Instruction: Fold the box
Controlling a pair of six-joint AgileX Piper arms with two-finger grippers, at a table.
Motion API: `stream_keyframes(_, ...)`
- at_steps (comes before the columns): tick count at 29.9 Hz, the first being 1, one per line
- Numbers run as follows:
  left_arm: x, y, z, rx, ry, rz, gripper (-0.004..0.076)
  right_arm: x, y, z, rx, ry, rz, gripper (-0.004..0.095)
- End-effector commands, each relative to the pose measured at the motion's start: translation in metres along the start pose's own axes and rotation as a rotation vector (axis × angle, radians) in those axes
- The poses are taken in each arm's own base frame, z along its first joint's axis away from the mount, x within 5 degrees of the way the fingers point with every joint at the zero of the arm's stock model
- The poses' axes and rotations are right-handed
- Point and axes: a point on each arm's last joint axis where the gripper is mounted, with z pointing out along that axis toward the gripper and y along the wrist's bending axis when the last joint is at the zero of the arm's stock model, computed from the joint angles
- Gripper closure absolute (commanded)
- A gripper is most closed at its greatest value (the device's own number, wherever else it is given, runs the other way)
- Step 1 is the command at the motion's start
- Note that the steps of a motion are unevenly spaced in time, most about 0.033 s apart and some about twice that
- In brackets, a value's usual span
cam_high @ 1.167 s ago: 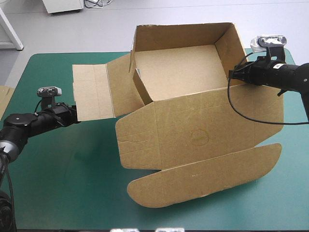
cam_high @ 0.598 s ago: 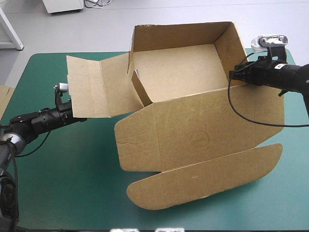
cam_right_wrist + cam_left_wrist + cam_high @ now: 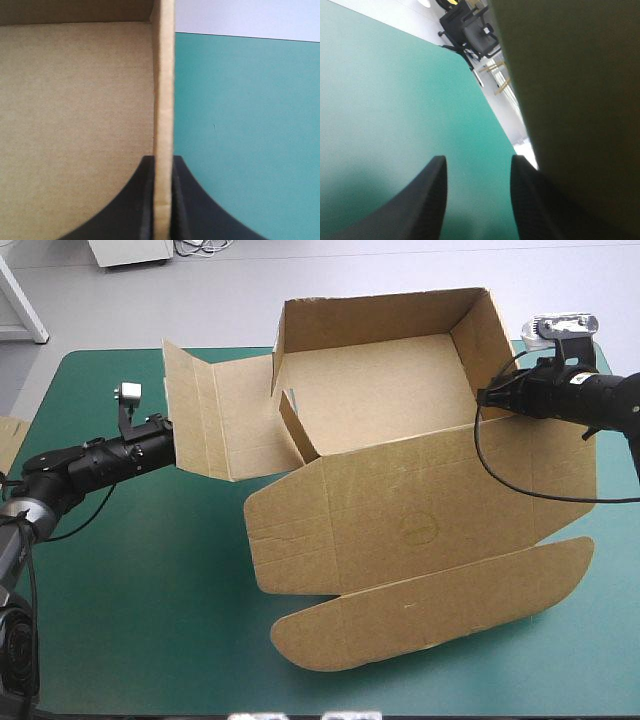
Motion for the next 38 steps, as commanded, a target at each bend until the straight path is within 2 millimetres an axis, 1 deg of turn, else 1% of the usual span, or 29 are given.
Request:
stream_keyframes(1,-0.012,-0.051,0.010,0.231,0.016,0.055,0.0415,-0.018,0.007,-0.022,0.002,-0.136,0.021,0.0908)
stream_keyframes(4,-0.015,-0.063,0.017,0.258,0.034,0.084,0.0415,-0.018,0.007,-0.022,0.003,-0.138,0.021,0.0908)
stream_keyframes(8,-0.022,-0.069,0.016,0.267,0.028,0.077,0.0414,-0.019,0.006,-0.022,0.004,-0.140,0.021,0.0908)
stream_keyframes(17,-0.025,-0.080,0.021,0.317,0.015,0.027,0.0338,-0.018,0.006,-0.022,0.006,-0.139,0.019,0.0908)
stream_keyframes(22,-0.026,-0.091,0.027,0.381,-0.014,-0.005,0.0338,-0.018,0.006,-0.022,0.010,-0.137,0.015,0.0908)
stream_keyframes(27,-0.026,-0.102,0.033,0.412,0.007,0.016,0.0339,-0.018,0.006,-0.022,0.009,-0.136,0.015,0.0908)
stream_keyframes(33,-0.032,-0.111,0.033,0.428,0.006,0.025,0.0339,-0.018,0.006,-0.022,0.013,-0.132,0.010,0.0908)
stream_keyframes(38,-0.040,-0.123,0.032,0.449,0.001,0.049,0.0339,-0.017,0.006,-0.022,0.012,-0.128,0.009,0.0908)
